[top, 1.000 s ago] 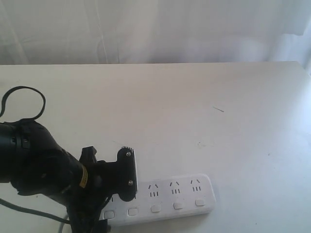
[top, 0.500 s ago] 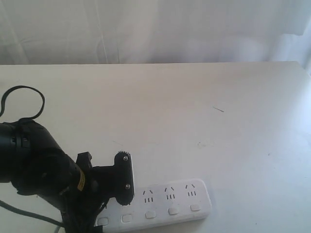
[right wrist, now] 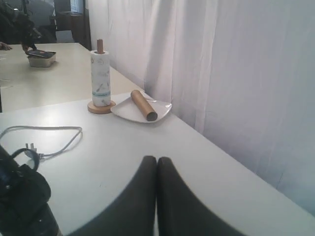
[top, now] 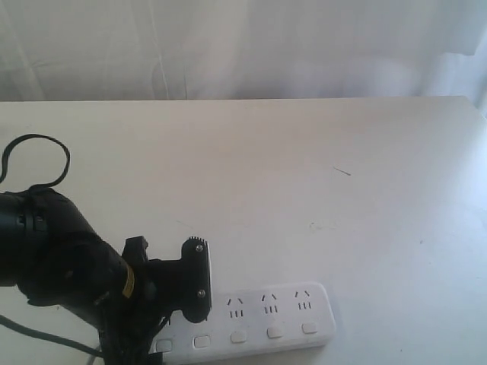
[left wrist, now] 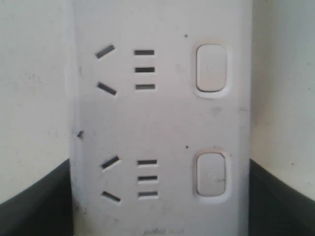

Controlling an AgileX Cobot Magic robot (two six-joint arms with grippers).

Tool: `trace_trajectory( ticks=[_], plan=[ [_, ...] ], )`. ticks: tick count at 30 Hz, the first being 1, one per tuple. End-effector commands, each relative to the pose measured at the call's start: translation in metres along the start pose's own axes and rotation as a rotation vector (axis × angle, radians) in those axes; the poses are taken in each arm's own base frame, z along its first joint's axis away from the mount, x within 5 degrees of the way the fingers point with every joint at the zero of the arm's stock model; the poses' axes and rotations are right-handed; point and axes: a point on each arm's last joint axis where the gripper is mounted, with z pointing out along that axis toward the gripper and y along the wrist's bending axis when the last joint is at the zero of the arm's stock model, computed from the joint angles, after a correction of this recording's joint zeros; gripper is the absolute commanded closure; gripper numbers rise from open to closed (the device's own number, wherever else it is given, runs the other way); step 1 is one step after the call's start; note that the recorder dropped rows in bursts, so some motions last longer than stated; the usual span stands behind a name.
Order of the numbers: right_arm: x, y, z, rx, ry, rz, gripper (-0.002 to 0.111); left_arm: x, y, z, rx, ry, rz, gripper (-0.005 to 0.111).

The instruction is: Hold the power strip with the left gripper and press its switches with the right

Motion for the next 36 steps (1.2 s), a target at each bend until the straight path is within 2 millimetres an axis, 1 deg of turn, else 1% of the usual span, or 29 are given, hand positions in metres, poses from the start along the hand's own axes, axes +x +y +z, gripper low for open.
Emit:
trace_trajectory(
  ticks=[1, 4, 8, 11, 13, 16, 19, 23, 26, 28, 31, 34, 36],
  plan=[
    [0.015, -0.018, 0.027, -0.03, 0.031, 0.025, 0.108, 0.002, -0.002, -0.002, 0.007, 0.005, 0.027, 0.107],
    [0.026, -0.022, 0.051, -0.052, 0.055, 0.014, 0.108, 0.003, -0.002, -0.001, 0.02, 0.021, 0.064, 0.107],
    [0.047, -0.025, 0.084, -0.099, 0.109, 0.062, 0.108, 0.0, 0.0, 0.004, 0.054, 0.058, 0.078, 0.107],
    [0.067, -0.019, 0.105, -0.135, 0.159, 0.075, 0.108, -0.004, 0.003, 0.008, 0.073, 0.082, 0.084, 0.107],
    [0.086, -0.012, 0.114, -0.151, 0.205, 0.066, 0.108, -0.006, 0.004, 0.009, 0.079, 0.089, 0.084, 0.107],
    [0.117, -0.004, 0.117, -0.113, 0.282, 0.082, 0.108, -0.008, 0.007, 0.008, 0.075, 0.089, 0.098, 0.107],
    [0.146, 0.004, 0.113, -0.072, 0.362, 0.12, 0.108, -0.004, 0.012, 0.008, 0.063, 0.105, 0.107, 0.107],
    [0.175, 0.02, 0.106, -0.056, 0.447, 0.202, 0.108, 0.005, 0.02, 0.01, 0.063, 0.123, 0.068, 0.107],
    [0.194, 0.035, 0.103, -0.058, 0.51, 0.284, 0.108, 0.01, 0.026, 0.012, 0.064, 0.134, 0.041, 0.107],
    [0.206, 0.045, 0.1, -0.055, 0.555, 0.326, 0.108, 0.01, 0.026, 0.013, 0.065, 0.136, 0.044, 0.107],
    [0.222, 0.056, 0.096, -0.002, 0.613, 0.401, 0.108, 0.01, 0.026, 0.013, 0.061, 0.132, 0.046, 0.107],
    [0.235, 0.057, 0.093, 0.123, 0.649, 0.395, 0.108, 0.01, 0.026, 0.013, 0.061, 0.132, 0.046, 0.107],
    [0.239, 0.056, 0.091, 0.206, 0.653, 0.391, 0.108, 0.01, 0.026, 0.013, 0.061, 0.132, 0.046, 0.107]
  ],
)
